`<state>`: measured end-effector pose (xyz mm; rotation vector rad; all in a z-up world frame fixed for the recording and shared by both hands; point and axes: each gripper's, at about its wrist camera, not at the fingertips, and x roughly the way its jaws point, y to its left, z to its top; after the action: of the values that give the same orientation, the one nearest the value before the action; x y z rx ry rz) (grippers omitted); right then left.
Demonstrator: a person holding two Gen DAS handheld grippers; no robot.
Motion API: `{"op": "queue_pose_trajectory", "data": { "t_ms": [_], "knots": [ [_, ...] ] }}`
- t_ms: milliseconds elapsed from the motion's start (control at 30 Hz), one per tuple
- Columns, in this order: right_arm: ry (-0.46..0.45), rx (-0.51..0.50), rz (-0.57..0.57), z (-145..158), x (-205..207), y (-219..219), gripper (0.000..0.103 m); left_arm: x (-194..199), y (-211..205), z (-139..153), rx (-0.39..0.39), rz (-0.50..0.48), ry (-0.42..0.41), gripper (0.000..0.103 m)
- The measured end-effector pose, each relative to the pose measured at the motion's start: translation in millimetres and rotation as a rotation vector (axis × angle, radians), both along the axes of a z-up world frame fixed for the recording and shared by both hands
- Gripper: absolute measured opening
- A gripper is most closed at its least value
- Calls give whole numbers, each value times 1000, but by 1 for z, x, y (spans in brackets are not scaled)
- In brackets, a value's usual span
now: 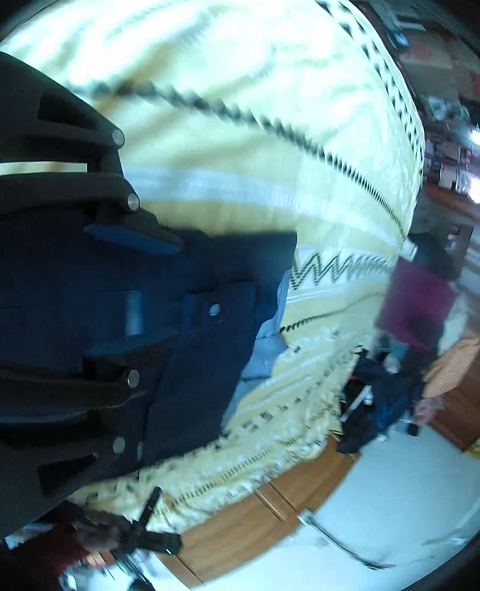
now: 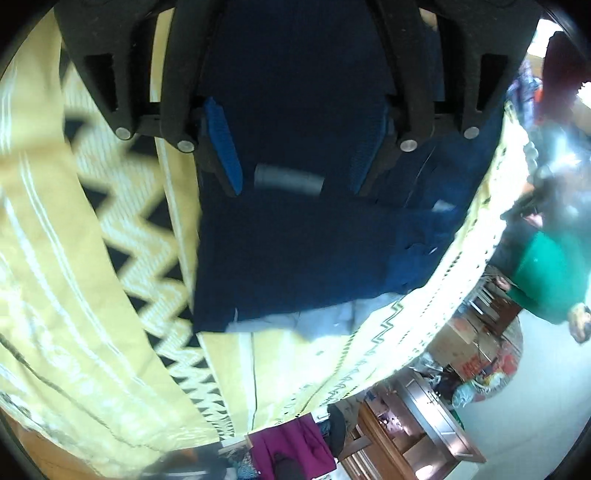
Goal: Fold small clothes
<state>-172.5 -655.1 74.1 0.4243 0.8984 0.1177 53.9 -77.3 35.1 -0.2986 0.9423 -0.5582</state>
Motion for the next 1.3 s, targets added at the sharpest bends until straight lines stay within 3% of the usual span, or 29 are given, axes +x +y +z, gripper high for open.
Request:
{"op": "queue_pose_trajectory", "data": {
  "t_ms": [33, 100, 267, 467, 667, 767, 900, 1200, 1233, 1267, 1300],
  "knots": [
    [19, -5, -7, 0, -20, 2, 64, -20, 18, 3, -25, -7, 17, 51],
    [61, -19, 1, -6, -58, 8, 65, -60, 42, 3, -2, -23, 46, 52],
    [195, 22, -8, -36, -126, 21, 65, -138, 99, -29, -35, -32, 200, 52],
    [320, 54, 22, -67, -162, 36, 65, -192, 91, -73, -16, -116, 301, 52],
    [413, 78, 52, -94, -154, 46, 66, -203, 82, -76, -4, -170, 302, 52],
    [440, 113, 65, -105, -157, 51, 66, -211, 75, -73, 41, -222, 312, 52],
    [446, 74, 106, -106, -161, 65, 69, -220, 73, -75, 79, -257, 336, 52],
    [448, 56, 135, -107, -155, 77, 67, -225, 67, -82, 93, -223, 335, 50],
    [441, 58, 138, -107, -155, 77, 52, -225, 65, -81, 100, -224, 331, 49],
    [436, 49, 134, -106, -155, 78, 16, -225, 62, -81, 107, -224, 326, 47],
    [428, 41, 134, -104, -155, 79, 9, -226, 59, -81, 118, -223, 317, 44]
  ]
}}
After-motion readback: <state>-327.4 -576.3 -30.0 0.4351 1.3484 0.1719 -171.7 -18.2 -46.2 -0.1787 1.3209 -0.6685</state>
